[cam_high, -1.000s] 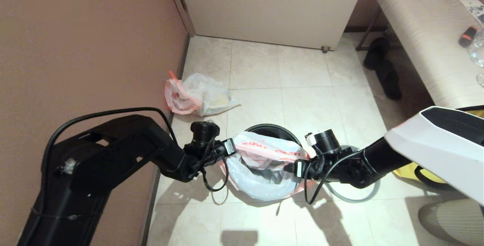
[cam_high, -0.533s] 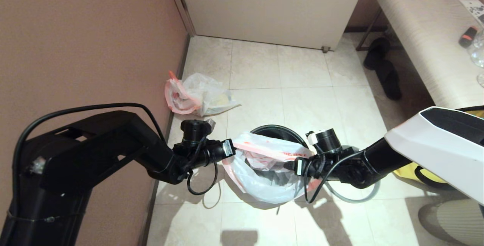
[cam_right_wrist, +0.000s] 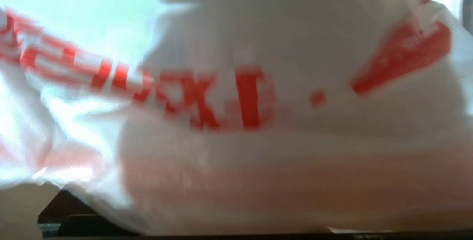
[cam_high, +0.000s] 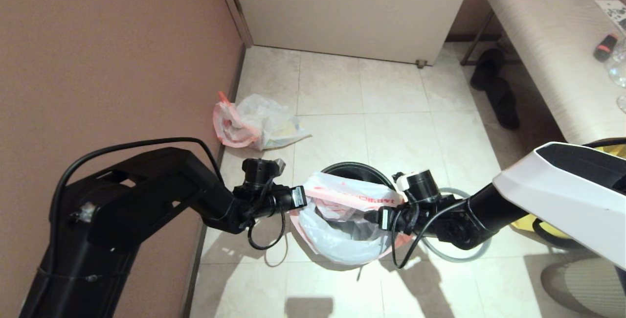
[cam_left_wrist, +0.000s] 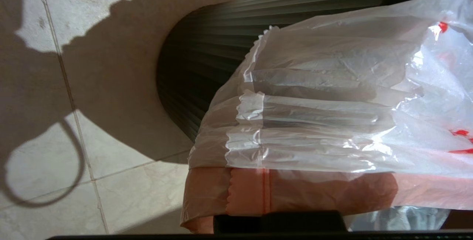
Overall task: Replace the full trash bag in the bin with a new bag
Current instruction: Put the new garbage bag on the trash can
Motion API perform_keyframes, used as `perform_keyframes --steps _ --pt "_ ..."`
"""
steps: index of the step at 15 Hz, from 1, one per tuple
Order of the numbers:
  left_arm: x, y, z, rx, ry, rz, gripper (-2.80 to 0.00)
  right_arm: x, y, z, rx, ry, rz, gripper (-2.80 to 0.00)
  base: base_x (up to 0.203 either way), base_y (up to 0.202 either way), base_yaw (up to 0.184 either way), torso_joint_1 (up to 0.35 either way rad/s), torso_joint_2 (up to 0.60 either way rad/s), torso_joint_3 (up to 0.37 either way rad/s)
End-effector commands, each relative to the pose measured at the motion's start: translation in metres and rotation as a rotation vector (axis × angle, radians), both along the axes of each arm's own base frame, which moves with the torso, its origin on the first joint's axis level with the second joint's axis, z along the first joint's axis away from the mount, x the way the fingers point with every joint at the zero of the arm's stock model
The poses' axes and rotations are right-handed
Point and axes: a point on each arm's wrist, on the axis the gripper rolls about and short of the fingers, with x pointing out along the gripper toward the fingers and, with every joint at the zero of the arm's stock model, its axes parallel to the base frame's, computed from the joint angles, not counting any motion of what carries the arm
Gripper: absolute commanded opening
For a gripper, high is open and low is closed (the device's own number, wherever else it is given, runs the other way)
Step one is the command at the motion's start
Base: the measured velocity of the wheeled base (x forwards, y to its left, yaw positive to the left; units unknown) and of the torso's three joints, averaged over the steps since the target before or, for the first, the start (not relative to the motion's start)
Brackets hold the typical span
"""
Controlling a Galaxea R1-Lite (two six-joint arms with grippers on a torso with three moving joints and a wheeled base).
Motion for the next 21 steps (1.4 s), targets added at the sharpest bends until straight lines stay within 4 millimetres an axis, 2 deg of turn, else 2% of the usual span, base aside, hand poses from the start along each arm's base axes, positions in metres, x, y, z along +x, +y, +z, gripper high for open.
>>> perform_keyframes --steps 1,2,5,6,8,9,11,13,16,18,21 --pt "0.002 -0.001 -0.009 0.009 0.008 -0.002 -2.80 -0.014 0.001 0.013 -0.060 -0.037 0.029 0.00 0.000 0.000 0.000 0.000 0.00 0.000" --pt "0.002 -0.001 -0.008 0.010 0.006 0.000 -2.80 -0.019 -0.002 0.020 -0.090 -0.060 0.029 0.00 0.000 0.000 0.000 0.000 0.00 0.000" --pt "0.003 0.002 -0.007 0.007 0.004 0.006 -2.80 -0.043 -0.007 0.064 -0.119 -0.083 0.035 0.00 0.000 0.000 0.000 0.000 0.00 0.000" --pt "0.002 0.001 -0.007 0.010 0.003 0.003 -2.80 -0.054 -0.006 0.071 -0.141 -0.054 0.051 0.00 0.000 0.000 0.000 0.000 0.00 0.000" --pt "0.002 0.001 -0.008 0.011 0.000 0.003 -2.80 -0.066 -0.003 0.070 -0.190 -0.024 0.035 0.00 0.000 0.000 0.000 0.000 0.00 0.000" --pt "0.002 0.001 -0.008 0.014 -0.006 0.000 -2.80 -0.070 -0.004 0.071 -0.202 -0.015 0.021 -2.80 0.000 0.000 0.000 0.000 0.00 0.000" --pt "0.002 0.001 -0.008 0.017 -0.008 0.000 -2.80 -0.079 -0.006 0.076 -0.225 0.017 0.030 -2.80 0.000 0.000 0.000 0.000 0.00 0.000" --pt "0.002 0.001 -0.008 0.020 -0.018 0.008 -2.80 -0.092 -0.005 0.073 -0.277 0.100 0.065 -2.80 0.000 0.000 0.000 0.000 0.00 0.000" --pt "0.002 0.000 -0.008 0.020 -0.021 0.008 -2.80 -0.100 0.007 0.061 -0.310 0.174 0.145 -2.80 0.000 0.000 0.000 0.000 0.00 0.000" --pt "0.003 0.001 -0.007 0.018 -0.025 0.011 -2.80 -0.093 0.015 0.044 -0.329 0.204 0.160 -2.80 0.000 0.000 0.000 0.000 0.00 0.000" --pt "0.004 0.001 -0.006 0.017 -0.047 0.023 -2.80 -0.078 0.025 0.034 -0.307 0.133 0.183 -2.80 0.000 0.000 0.000 0.000 0.00 0.000"
